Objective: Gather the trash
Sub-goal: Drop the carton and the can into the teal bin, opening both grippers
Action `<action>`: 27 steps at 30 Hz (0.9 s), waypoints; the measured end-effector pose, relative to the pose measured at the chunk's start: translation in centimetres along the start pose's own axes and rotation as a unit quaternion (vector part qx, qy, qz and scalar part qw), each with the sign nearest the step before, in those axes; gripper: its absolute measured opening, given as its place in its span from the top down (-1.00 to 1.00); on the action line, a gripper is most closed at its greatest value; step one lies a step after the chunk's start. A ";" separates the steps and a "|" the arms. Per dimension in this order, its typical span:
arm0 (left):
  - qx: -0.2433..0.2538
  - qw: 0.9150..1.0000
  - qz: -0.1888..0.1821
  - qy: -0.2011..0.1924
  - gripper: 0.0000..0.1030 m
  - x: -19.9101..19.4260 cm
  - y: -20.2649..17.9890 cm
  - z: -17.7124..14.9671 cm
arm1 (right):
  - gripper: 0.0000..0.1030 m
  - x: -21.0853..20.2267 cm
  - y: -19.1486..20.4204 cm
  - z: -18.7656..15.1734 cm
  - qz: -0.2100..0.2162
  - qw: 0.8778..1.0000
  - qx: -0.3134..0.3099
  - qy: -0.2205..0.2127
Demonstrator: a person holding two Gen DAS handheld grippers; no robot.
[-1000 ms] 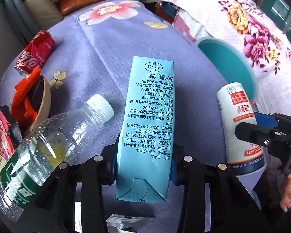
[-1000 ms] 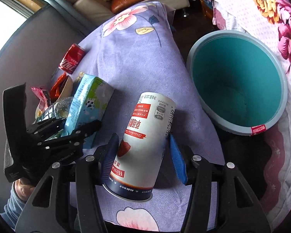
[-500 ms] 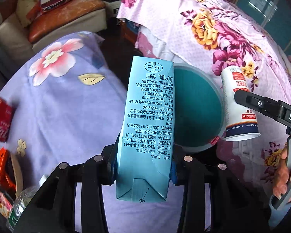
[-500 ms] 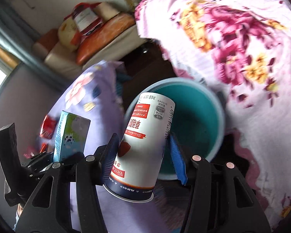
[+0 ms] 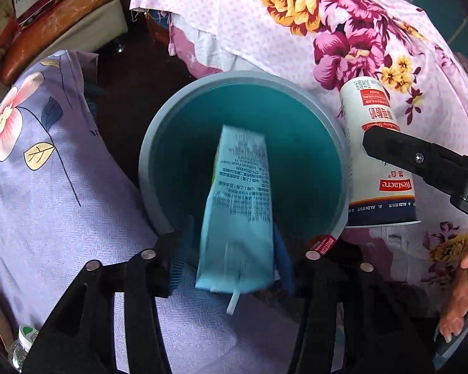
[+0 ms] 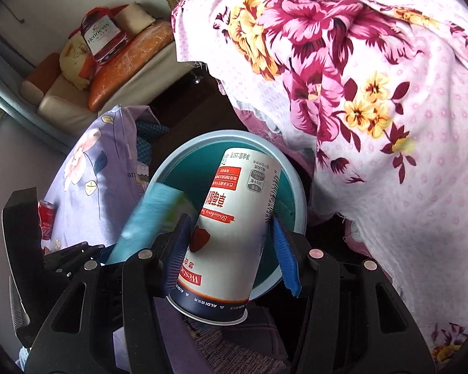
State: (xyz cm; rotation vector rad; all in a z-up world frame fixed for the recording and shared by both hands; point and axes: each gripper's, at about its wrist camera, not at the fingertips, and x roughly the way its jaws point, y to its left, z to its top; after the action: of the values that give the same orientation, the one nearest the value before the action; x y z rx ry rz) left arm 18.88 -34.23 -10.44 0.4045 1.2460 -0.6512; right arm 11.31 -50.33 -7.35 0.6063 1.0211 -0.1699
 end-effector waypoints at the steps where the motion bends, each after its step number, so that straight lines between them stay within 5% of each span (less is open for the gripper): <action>1: 0.000 1.000 0.003 -0.002 -0.06 -0.1 0.0 -0.1 | 0.03 0.2 0.0 -0.1 0.000 1.000 0.001 0.002; 6: -0.021 1.000 -0.007 -0.004 -0.07 -0.7 1.0 -0.7 | 0.03 0.5 0.5 -0.4 0.001 1.000 -0.002 0.008; 10: -0.033 0.999 -0.001 -0.024 -0.57 -2.2 1.9 -1.6 | 0.03 0.7 1.0 -0.5 -0.003 1.000 -0.008 0.012; 13: -0.036 0.998 0.004 -0.042 -0.76 -3.5 2.2 -2.2 | 0.03 1.0 1.4 -0.6 -0.008 1.000 -0.009 0.016; 18: -0.053 0.997 -0.001 -0.059 -0.78 -5.4 3.6 -3.3 | -0.01 1.3 2.1 -0.7 -0.010 1.000 -0.007 0.026; 27: -0.085 0.994 0.001 -0.075 -0.78 -8.0 6.2 -5.9 | -0.38 0.3 4.0 -1.6 -0.017 0.999 -0.019 0.025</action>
State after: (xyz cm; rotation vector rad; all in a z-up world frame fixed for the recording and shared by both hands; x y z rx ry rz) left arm 17.14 -24.05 -4.88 0.2108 1.1473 -0.5584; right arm 11.91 -46.11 -6.56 0.5619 1.0815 -0.1656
